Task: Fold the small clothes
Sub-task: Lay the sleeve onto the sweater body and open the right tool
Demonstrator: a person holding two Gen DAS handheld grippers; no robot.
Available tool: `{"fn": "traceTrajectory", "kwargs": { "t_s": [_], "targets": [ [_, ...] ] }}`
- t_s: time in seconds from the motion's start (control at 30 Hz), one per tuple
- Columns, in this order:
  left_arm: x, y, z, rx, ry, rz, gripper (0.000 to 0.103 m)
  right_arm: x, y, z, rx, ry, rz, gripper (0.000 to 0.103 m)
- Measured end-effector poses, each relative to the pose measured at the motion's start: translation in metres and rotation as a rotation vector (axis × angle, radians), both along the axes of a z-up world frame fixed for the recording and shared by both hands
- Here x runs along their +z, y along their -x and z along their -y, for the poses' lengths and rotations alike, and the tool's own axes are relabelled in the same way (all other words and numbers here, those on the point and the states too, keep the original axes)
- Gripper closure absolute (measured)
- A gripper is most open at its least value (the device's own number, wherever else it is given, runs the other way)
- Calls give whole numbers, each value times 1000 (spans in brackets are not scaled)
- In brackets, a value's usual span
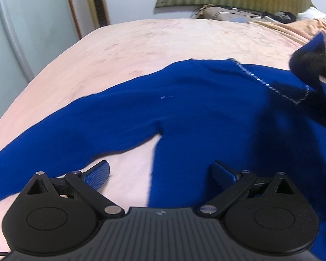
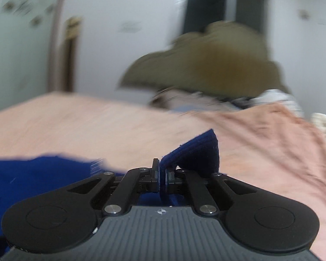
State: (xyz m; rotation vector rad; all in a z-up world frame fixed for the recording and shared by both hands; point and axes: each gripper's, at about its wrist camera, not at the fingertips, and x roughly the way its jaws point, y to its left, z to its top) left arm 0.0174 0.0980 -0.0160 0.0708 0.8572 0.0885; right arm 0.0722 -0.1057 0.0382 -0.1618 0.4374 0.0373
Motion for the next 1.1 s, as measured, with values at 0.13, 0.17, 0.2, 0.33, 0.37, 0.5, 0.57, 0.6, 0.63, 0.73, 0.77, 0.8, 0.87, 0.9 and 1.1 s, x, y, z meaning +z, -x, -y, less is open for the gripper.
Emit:
{"fn": "traceTrajectory", "kwargs": {
  "t_s": [0.13, 0.17, 0.2, 0.33, 0.37, 0.5, 0.57, 0.6, 0.63, 0.73, 0.77, 0.8, 0.87, 0.9, 1.1],
  "targets": [
    [-2, 2, -17, 23, 29, -7, 2, -34, -5, -75, 144, 194, -53, 95],
    [-3, 2, -21, 28, 34, -7, 2, -40, -6, -89, 172, 242, -58, 94],
    [-3, 3, -24, 33, 39, -7, 2, -46, -6, -99, 198, 276, -69, 94],
    [-4, 2, -33, 50, 57, -11, 2, -49, -1, -118, 221, 257, -111, 84],
    [-4, 2, -35, 54, 61, -11, 2, -47, 0, -117, 219, 229, -119, 78],
    [-2, 3, -37, 59, 62, -6, 2, -38, 1, -103, 238, 88, -138, 64],
    [-2, 2, -37, 62, 59, -7, 2, -35, 3, -99, 253, 44, -140, 64],
    [-3, 2, -38, 63, 59, -9, 2, -36, 3, -98, 265, 27, -143, 64],
    [-3, 2, -38, 65, 61, -10, 2, -37, 3, -97, 268, 18, -147, 64],
    [-1, 4, -39, 67, 57, -9, 2, -40, -3, -99, 266, 11, -159, 68],
    [-2, 3, -39, 68, 53, -8, 2, -40, -4, -99, 270, 4, -159, 90],
    [-2, 3, -39, 70, 48, -8, 2, -40, -4, -100, 269, 8, -156, 101],
    [-1, 3, -40, 76, 47, -9, 2, -43, -2, -102, 287, 20, -152, 102],
    [-1, 4, -41, 79, 49, -9, 2, -43, 0, -105, 298, 29, -148, 102],
    [-1, 4, -47, 94, 44, -7, 2, -39, 4, -108, 349, 100, -175, 63]
  ]
}}
